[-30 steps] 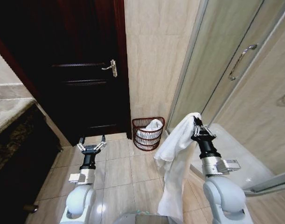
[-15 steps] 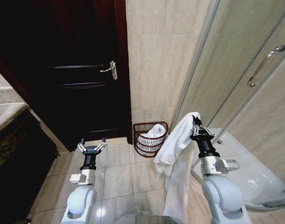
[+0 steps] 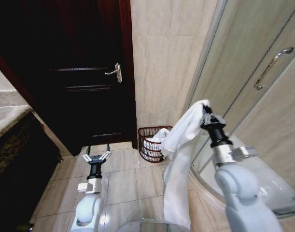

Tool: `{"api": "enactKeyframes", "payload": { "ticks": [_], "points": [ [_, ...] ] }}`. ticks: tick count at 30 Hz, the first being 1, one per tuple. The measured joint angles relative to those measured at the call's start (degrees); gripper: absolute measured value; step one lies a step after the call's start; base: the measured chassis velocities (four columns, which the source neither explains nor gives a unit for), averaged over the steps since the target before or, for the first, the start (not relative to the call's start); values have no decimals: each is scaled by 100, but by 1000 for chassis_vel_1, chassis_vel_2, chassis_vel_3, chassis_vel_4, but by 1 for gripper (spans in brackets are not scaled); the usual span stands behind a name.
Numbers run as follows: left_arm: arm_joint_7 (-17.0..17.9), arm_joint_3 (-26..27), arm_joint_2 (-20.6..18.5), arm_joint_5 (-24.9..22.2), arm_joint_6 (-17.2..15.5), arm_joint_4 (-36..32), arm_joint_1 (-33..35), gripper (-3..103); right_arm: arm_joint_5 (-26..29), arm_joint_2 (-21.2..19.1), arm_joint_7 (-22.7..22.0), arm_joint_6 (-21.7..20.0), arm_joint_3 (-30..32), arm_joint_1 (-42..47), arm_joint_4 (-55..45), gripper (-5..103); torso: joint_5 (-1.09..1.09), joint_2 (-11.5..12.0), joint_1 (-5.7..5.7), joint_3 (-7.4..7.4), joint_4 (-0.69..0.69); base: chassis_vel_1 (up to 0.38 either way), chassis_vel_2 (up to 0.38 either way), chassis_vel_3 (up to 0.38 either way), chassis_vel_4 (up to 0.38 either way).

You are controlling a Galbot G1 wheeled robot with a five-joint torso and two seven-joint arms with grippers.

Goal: Discard the used towel into the hamper.

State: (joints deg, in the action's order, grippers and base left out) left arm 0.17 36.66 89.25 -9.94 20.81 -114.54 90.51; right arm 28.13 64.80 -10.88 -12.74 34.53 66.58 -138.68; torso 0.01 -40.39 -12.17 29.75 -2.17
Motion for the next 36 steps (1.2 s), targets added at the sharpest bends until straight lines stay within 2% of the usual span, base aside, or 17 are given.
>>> {"api": "enactKeyframes", "payload": {
  "ticks": [6,8,9,11,15,21,27,36],
  "points": [
    [137,20,-3,200,20,-95,-8,100,582,-333,-246,-259,-67,-389,-137,2,0,2,2,-2,-1,0,0,0,0],
    [150,19,-7,203,22,-98,-9,100,611,-346,-260,-273,-74,-406,-140,2,0,2,2,-2,-1,0,0,0,0],
    [292,-4,-52,210,43,-127,-40,100,805,-459,-350,-407,-109,-528,-163,2,1,3,2,-3,0,0,0,0,0],
    [338,-19,-90,210,45,-151,-49,100,879,-529,-396,-463,-112,-579,-180,2,-1,4,2,-3,0,0,0,0,0],
    [394,-52,-260,249,-87,-273,-72,100,920,-616,-405,-541,-88,-540,-227,2,-1,6,3,-4,0,0,0,0,0],
    [392,-91,-264,322,-223,-395,-107,100,796,-533,-311,-547,-148,-513,-205,2,0,-15,-7,8,0,0,0,0,0],
    [377,-114,-224,499,-236,-580,16,100,759,-477,-247,-577,-149,-526,-304,2,-1,-180,-78,99,0,0,0,0,0],
    [357,-127,-174,521,-329,-928,155,100,785,-482,-193,-615,-162,-569,-327,2,0,-419,-182,235,0,0,0,0,0]
  ]
}}
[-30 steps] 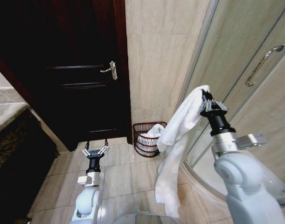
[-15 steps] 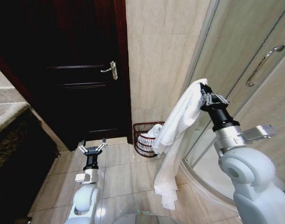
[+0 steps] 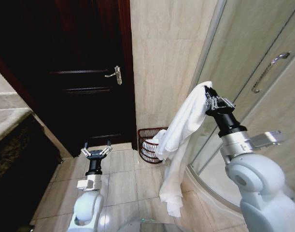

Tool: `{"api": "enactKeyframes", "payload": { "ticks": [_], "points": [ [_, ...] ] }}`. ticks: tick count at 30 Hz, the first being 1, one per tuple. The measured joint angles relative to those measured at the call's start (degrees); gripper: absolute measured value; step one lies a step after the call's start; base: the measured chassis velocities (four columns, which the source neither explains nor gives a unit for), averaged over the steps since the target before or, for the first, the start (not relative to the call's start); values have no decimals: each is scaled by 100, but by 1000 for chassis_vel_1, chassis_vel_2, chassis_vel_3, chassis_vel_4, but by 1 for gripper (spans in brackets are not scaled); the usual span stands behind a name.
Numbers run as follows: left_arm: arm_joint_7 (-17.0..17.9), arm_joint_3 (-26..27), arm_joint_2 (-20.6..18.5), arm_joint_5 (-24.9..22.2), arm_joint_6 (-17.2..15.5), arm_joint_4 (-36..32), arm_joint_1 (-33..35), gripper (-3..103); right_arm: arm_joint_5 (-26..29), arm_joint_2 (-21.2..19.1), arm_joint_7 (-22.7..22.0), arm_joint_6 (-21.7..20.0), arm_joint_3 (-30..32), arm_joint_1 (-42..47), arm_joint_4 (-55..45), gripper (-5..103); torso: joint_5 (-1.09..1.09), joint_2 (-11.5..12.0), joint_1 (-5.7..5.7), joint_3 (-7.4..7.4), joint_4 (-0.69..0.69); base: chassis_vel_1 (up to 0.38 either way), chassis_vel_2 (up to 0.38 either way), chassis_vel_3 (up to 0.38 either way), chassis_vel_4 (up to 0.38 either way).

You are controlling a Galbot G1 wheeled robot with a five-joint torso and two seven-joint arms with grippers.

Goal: Discard the used towel into the hamper.

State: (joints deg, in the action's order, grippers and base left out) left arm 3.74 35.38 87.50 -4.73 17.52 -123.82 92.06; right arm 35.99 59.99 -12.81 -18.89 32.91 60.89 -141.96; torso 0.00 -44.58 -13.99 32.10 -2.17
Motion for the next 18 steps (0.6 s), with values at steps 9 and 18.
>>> {"api": "enactKeyframes", "payload": {
  "ticks": [9,18],
  "points": [
    [-19,-5,49,73,9,-65,64,100,6,-21,78,0,64,51,-73,2,0,-231,-102,127,0,0,0,0,0],
    [29,-10,96,66,176,54,60,100,-131,53,264,-49,41,112,-56,2,0,-401,-178,220,0,0,0,0,0]
  ]
}}
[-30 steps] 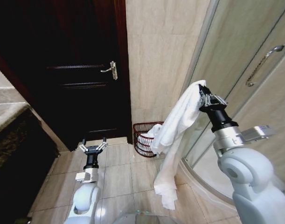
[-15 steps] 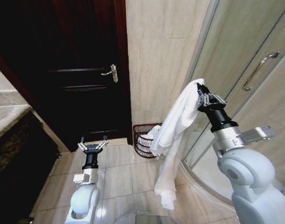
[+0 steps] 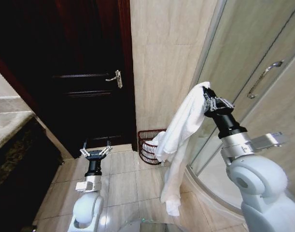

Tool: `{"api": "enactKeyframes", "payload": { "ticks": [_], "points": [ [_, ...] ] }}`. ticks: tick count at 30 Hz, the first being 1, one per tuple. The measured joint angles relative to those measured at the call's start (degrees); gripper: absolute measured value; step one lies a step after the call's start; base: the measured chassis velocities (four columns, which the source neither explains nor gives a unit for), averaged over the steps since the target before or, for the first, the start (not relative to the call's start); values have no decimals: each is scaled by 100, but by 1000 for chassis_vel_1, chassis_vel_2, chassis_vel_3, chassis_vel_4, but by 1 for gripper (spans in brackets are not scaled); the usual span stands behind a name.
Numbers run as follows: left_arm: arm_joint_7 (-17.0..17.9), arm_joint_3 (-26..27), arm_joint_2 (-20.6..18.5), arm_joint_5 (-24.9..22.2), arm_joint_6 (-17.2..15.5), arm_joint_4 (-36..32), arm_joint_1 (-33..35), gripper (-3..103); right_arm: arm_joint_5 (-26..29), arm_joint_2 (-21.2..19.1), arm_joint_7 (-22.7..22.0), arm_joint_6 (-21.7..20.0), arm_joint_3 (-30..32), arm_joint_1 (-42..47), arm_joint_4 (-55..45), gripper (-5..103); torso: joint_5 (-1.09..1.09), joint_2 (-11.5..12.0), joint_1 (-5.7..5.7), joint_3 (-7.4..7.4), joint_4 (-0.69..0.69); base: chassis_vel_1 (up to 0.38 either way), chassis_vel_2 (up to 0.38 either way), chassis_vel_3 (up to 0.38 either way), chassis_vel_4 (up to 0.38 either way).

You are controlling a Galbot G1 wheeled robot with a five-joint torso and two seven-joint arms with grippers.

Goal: Discard the used towel into the hamper.

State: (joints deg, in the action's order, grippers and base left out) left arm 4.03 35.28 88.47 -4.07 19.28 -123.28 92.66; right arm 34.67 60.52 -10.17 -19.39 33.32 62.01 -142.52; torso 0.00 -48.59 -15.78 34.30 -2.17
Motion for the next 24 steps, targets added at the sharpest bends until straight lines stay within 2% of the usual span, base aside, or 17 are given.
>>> {"api": "enactKeyframes", "payload": {
  "ticks": [8,21,23,24],
  "points": [
    [-7,9,27,59,48,-44,25,100,-9,52,16,2,-44,-32,56,2,0,-2,0,-4,0,-5,12,10,-8],
    [-16,4,101,125,114,-16,39,100,-18,122,14,45,-136,-19,90,2,0,27,2,-12,1,-144,136,140,-141],
    [-17,15,92,124,122,-8,41,100,15,115,4,26,-161,-87,113,2,1,28,4,-15,0,-61,97,32,-32],
    [-17,48,69,112,134,6,43,100,199,83,-124,-61,-230,-322,129,2,1,30,9,-17,-2,0,0,0,0]
  ]
}}
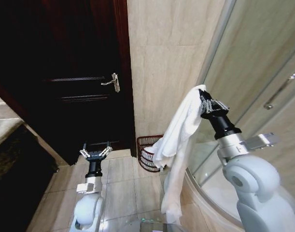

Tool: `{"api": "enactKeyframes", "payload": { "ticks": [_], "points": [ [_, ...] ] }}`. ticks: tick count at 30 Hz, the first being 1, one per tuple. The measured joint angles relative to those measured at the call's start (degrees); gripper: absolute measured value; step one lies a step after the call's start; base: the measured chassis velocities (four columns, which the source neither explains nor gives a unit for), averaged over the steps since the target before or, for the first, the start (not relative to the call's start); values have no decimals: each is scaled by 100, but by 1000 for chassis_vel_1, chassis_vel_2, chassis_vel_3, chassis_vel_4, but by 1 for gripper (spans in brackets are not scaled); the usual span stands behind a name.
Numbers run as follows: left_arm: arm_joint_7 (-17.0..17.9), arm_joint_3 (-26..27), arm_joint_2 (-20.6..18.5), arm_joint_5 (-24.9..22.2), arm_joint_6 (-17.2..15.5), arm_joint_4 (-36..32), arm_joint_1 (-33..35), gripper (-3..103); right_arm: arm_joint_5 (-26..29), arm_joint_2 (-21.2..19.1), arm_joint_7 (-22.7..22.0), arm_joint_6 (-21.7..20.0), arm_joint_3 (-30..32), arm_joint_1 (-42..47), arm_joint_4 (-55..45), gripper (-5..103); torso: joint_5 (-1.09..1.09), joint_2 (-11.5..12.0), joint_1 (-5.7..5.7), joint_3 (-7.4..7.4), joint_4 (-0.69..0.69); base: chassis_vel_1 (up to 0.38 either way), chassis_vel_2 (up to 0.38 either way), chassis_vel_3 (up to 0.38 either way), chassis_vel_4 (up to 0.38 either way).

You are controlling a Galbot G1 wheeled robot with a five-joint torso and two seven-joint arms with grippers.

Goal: Discard the used towel into the hamper.

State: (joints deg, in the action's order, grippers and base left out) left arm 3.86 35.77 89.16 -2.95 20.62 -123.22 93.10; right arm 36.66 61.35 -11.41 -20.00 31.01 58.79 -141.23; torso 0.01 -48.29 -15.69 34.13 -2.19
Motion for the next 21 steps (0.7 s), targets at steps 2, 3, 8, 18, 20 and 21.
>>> {"api": "enactKeyframes", "payload": {
  "ticks": [2,3,8,18,20,21],
  "points": [
    [2,51,-4,-14,32,29,0,100,342,-99,-189,-110,-65,-386,14,2,-2,1,7,-5,1,0,0,0,0],
    [4,61,2,-17,47,34,16,100,493,-160,-244,-148,-72,-582,43,2,-1,1,9,-6,2,0,0,0,0],
    [11,50,30,-15,58,28,126,100,996,-403,-418,-163,-87,-1382,215,2,0,6,10,-6,4,9,-14,-8,7],
    [26,64,24,-20,-108,-238,374,100,2690,-1376,-1214,-416,-513,-4197,1169,2,-2,14,8,-9,2,0,0,0,0],
    [26,65,27,-21,-117,-247,385,100,2844,-1469,-1330,-443,-655,-4521,1298,2,-5,14,9,-10,2,0,0,0,0],
    [26,66,32,-21,-124,-259,390,100,3019,-1549,-1471,-474,-858,-4906,1476,2,-2,14,10,-11,2,0,0,0,0]
  ]
}}
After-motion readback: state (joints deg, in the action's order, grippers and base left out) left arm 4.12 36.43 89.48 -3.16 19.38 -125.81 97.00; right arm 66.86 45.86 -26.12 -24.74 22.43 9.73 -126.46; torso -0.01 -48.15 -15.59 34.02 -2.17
